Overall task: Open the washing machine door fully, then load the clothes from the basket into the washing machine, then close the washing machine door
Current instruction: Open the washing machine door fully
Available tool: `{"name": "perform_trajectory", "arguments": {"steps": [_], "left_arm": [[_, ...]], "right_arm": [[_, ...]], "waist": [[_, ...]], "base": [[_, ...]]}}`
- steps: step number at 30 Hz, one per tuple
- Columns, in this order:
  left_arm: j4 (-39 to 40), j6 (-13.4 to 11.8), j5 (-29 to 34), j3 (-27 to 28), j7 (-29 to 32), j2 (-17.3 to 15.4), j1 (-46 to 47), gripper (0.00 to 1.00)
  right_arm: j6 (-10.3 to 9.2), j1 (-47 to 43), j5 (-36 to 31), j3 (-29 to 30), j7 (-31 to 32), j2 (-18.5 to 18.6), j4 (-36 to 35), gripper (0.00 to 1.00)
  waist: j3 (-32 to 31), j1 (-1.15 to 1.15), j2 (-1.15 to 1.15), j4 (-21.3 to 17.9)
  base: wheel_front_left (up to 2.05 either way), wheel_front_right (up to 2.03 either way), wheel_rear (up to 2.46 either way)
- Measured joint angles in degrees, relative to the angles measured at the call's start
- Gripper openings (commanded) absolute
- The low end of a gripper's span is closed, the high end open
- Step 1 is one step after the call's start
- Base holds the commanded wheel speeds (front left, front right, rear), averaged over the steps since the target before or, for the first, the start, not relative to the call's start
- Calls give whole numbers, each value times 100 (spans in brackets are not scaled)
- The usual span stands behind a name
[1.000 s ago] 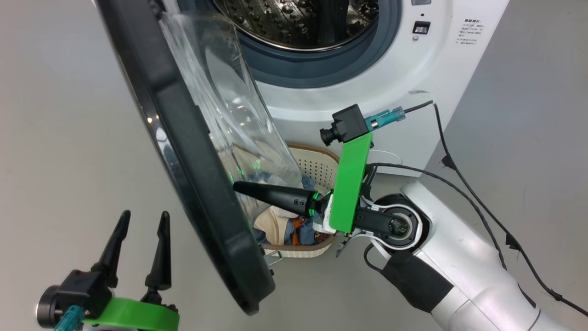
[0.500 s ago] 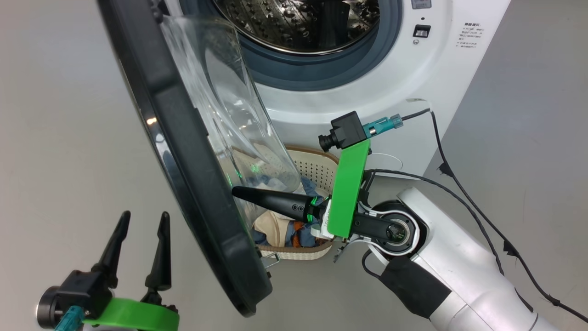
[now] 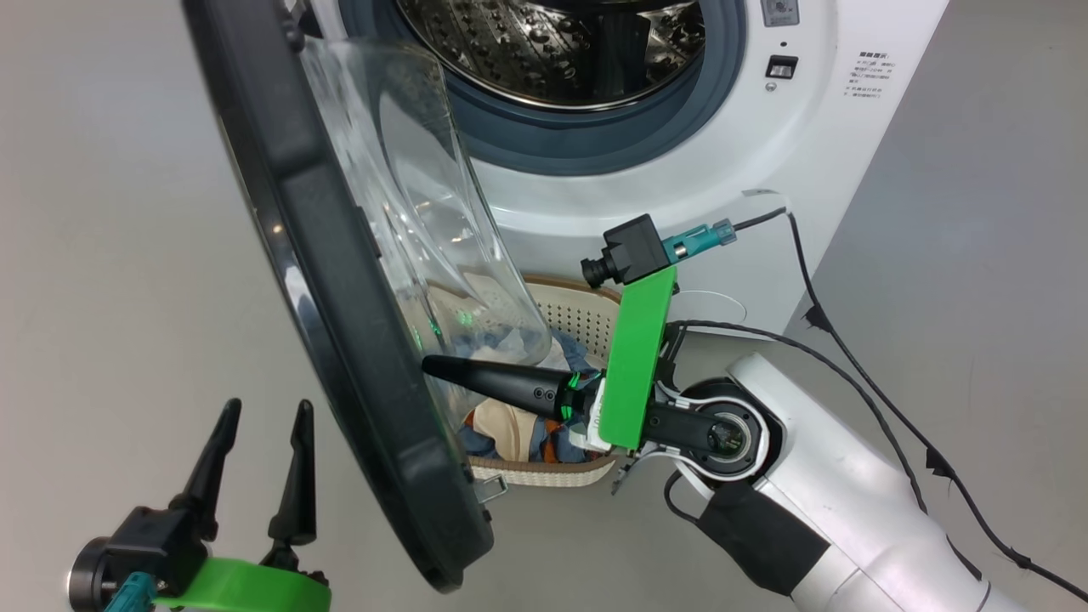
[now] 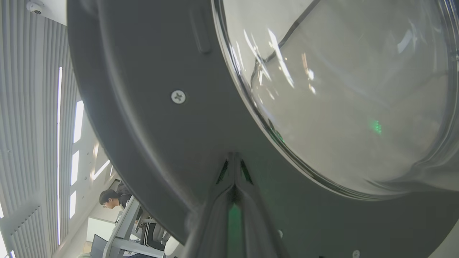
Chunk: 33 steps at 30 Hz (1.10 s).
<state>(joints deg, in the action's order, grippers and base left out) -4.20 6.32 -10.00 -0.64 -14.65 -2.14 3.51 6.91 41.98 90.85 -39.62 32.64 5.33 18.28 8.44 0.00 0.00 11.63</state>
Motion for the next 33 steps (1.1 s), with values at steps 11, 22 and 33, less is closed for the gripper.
{"name": "perform_trajectory", "arguments": {"steps": [11, 22, 33], "left_arm": [[-22, 7, 0, 4, 0, 0, -1, 100], [-40, 8, 0, 112, 0, -1, -62, 100], [-15, -2, 0, 211, 0, -2, -182, 100]], "right_arm": [[0, -99, 110, -78, -98, -9, -31, 0], [0, -135, 99, 198, -245, -16, -346, 2], [0, -456, -568, 734, -1285, 535, -1258, 100]], "waist": [[-50, 0, 0, -11], [-182, 0, 0, -148], [-286, 0, 0, -326]], "base": [[0, 0, 0], [0, 0, 0], [0, 0, 0]]}}
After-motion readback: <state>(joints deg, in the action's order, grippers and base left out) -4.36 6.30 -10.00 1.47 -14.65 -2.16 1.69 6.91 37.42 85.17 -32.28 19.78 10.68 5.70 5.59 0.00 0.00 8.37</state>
